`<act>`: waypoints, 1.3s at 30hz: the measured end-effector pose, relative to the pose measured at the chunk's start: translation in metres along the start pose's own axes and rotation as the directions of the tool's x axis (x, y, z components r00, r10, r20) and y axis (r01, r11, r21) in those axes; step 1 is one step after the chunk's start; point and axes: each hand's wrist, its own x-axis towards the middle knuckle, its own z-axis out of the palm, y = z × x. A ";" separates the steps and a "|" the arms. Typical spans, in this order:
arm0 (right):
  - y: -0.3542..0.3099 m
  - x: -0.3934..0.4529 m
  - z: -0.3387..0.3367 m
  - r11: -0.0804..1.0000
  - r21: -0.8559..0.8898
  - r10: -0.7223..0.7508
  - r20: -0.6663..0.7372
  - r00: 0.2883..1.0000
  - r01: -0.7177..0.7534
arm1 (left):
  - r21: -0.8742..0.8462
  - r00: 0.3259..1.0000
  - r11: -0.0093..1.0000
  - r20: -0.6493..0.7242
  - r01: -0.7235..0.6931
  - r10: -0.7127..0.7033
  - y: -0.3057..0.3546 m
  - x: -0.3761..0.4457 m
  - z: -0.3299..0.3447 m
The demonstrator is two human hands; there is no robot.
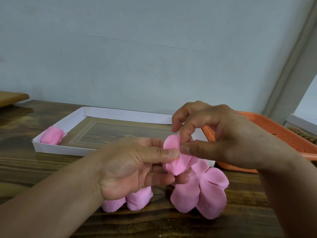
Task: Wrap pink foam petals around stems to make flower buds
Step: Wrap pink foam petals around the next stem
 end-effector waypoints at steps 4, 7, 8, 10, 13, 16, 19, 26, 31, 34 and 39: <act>0.000 0.001 0.000 0.996 0.024 0.085 -0.058 0.995 -0.084 | 0.052 1.000 0.999 -0.013 0.009 -0.009 0.002 0.001 0.000; 0.006 0.004 0.000 0.956 0.045 0.294 -0.120 0.948 -0.290 | 0.017 1.000 1.000 0.023 0.021 -0.021 0.007 0.000 0.001; 0.008 0.004 0.001 0.936 0.091 0.346 -0.084 0.934 -0.339 | 0.019 1.000 1.000 0.019 0.016 -0.017 0.008 0.000 0.001; 0.009 0.005 0.004 0.900 0.201 0.390 0.026 0.920 -0.387 | 0.046 1.000 0.999 -0.006 0.000 0.000 0.007 0.001 0.000; 0.013 0.006 0.009 0.854 0.355 0.378 0.077 0.922 -0.380 | 0.097 0.997 0.994 -0.052 -0.046 0.051 0.005 0.001 0.001; 0.015 0.008 0.014 0.816 0.437 0.383 0.080 0.920 -0.378 | 0.152 0.992 0.985 -0.077 -0.086 0.098 0.005 0.001 0.002; 0.016 0.009 0.015 0.791 0.480 0.389 0.085 0.917 -0.380 | 0.174 0.991 0.979 -0.068 -0.104 0.117 0.005 0.001 0.001; 0.019 0.008 0.018 0.784 0.509 0.369 0.075 0.926 -0.354 | 0.200 0.988 0.975 -0.098 -0.097 0.118 0.004 0.004 -0.003; 0.019 0.009 0.022 0.801 0.485 0.373 0.053 0.926 -0.351 | 0.278 0.980 0.956 -0.146 -0.092 0.136 0.003 0.005 -0.004; 0.020 0.009 0.023 0.803 0.491 0.370 0.036 0.928 -0.339 | 0.242 0.982 0.965 -0.136 -0.097 0.133 0.003 0.006 -0.004; 0.020 0.008 0.019 0.769 0.544 0.366 0.057 0.929 -0.337 | 0.162 0.987 0.983 -0.117 -0.088 0.108 0.003 0.006 -0.005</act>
